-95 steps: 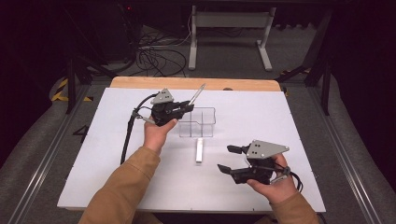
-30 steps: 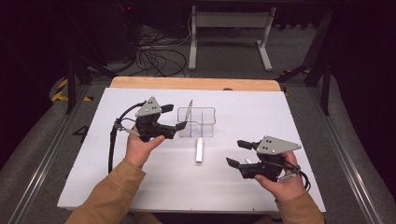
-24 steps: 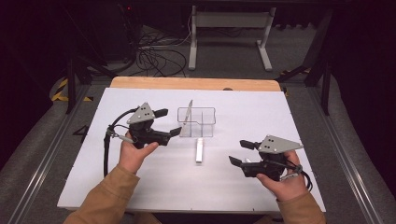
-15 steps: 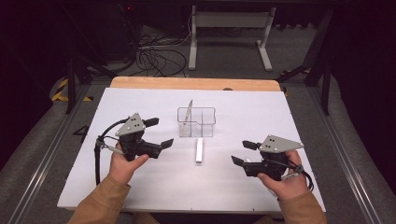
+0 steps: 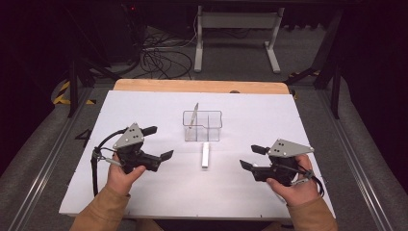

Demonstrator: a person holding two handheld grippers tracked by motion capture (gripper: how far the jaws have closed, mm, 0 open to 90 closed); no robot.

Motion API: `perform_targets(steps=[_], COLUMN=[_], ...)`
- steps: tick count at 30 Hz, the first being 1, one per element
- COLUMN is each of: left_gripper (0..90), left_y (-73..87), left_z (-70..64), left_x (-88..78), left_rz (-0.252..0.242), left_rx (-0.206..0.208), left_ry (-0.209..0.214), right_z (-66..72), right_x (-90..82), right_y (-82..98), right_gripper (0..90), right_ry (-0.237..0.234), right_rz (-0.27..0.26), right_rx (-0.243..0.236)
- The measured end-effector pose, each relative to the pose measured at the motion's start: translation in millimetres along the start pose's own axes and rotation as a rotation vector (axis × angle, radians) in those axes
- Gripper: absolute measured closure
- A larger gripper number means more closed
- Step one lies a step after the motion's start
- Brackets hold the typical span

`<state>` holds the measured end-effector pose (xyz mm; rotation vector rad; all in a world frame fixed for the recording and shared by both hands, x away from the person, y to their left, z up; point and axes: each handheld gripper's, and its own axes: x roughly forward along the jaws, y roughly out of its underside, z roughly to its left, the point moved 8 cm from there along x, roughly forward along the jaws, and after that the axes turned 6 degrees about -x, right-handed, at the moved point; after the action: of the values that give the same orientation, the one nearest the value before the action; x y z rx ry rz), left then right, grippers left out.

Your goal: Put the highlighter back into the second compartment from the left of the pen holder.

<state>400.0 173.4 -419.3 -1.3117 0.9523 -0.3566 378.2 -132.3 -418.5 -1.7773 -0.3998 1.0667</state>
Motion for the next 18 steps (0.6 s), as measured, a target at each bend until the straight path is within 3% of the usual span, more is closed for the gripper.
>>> perform_targets(steps=[5, 15, 18], left_gripper=[1.6, 1.6, 1.6], left_y=[5.1, 7.8, 10.0], left_z=[-1.8, -9.8, -11.0], left_x=[-1.1, -9.6, -11.9], left_rz=[0.016, -0.006, -0.010], left_rx=[-0.002, -0.011, -0.025], left_ry=[-0.024, 0.072, 0.092], right_z=[-2.7, -2.9, -4.9], right_x=[-1.9, -0.6, 0.2], right_y=[2.4, 8.2, 14.0], right_gripper=[39.5, 41.7, 43.5], right_ry=[0.017, 0.025, 0.046], right_rz=[0.029, 0.074, 0.121], right_rx=[0.009, 0.044, 0.046])
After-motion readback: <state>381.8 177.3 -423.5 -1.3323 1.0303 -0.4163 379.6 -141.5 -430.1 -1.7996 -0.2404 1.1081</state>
